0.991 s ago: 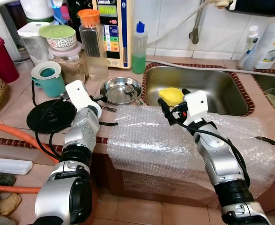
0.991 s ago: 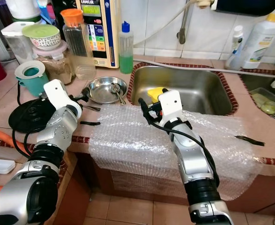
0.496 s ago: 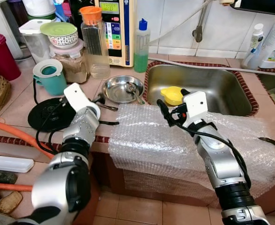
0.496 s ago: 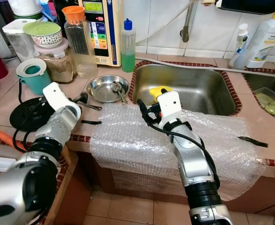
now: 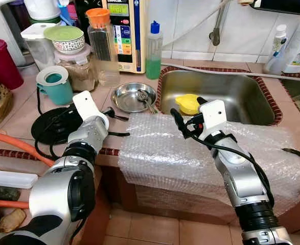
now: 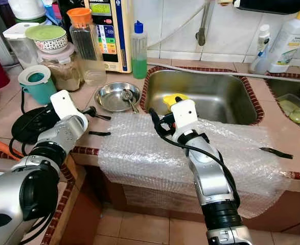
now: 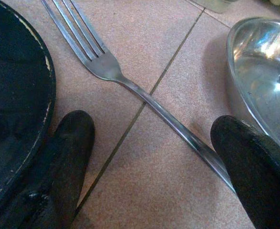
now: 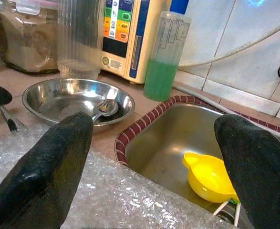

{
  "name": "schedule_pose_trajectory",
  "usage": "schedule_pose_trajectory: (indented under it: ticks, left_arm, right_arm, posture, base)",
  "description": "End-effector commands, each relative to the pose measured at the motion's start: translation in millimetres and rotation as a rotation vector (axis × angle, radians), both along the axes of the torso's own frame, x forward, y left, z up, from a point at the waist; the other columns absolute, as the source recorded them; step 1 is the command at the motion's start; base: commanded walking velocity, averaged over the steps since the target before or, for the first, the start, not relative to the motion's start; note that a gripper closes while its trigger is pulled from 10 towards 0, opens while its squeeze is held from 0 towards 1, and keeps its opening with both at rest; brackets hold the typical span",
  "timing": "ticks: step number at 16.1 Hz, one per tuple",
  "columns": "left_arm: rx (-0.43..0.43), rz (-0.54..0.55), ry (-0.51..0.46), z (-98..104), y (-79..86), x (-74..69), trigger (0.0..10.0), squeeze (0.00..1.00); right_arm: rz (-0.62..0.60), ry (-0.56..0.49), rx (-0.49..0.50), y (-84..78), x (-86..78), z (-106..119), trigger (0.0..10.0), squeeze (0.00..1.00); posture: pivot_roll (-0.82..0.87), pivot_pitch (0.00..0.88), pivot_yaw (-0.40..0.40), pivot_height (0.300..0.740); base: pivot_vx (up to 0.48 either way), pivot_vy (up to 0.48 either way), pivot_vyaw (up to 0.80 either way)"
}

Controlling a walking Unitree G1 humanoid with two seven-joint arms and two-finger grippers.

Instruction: Kitchen organization

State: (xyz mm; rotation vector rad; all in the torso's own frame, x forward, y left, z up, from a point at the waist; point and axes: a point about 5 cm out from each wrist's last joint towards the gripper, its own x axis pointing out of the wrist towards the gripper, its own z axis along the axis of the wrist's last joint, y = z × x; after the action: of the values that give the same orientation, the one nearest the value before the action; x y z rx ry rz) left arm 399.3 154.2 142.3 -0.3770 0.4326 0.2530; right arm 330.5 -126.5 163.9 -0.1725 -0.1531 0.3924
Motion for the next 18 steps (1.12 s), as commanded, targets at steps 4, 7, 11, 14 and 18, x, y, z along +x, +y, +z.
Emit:
schedule_pose_trajectory:
  ticks: [4,7,11,14,18]
  left_arm:
    - [0.043,-0.061,0.035,4.0,-6.4,2.3,4.4,0.00]
    - [0.032,-0.077,0.061,-2.1,-8.8,0.0,0.0,0.00]
    - [0.016,-0.072,0.079,-7.2,-7.7,-2.2,0.0,0.00]
    - [0.012,-0.063,0.082,-8.9,-4.3,-3.0,0.0,0.00]
    - [0.010,-0.057,0.083,-10.4,-2.1,-3.5,0.0,0.00]
  right_arm:
    - [-0.003,-0.003,-0.014,0.3,-2.5,1.2,10.0,0.00]
    - [-0.010,-0.002,-0.016,-0.2,-2.8,1.3,10.0,0.00]
    - [-0.009,0.000,-0.016,-0.1,-2.0,0.8,10.0,0.00]
    - [-0.005,0.001,-0.017,0.1,-0.9,1.2,10.0,0.00]
    - [0.001,0.003,-0.019,1.1,0.0,1.5,10.0,0.00]
  posture:
    - [-0.02,0.000,0.099,0.740]
    - [-0.02,0.000,0.103,0.740]
    - [-0.01,0.000,0.098,0.740]
    - [-0.01,0.000,0.093,0.740]
    - [0.00,0.000,0.088,0.740]
  base:
    - [0.000,0.000,0.00]
    - [0.000,0.000,0.00]
    - [0.000,0.000,0.00]
    - [0.000,0.000,0.00]
    - [0.000,0.000,0.00]
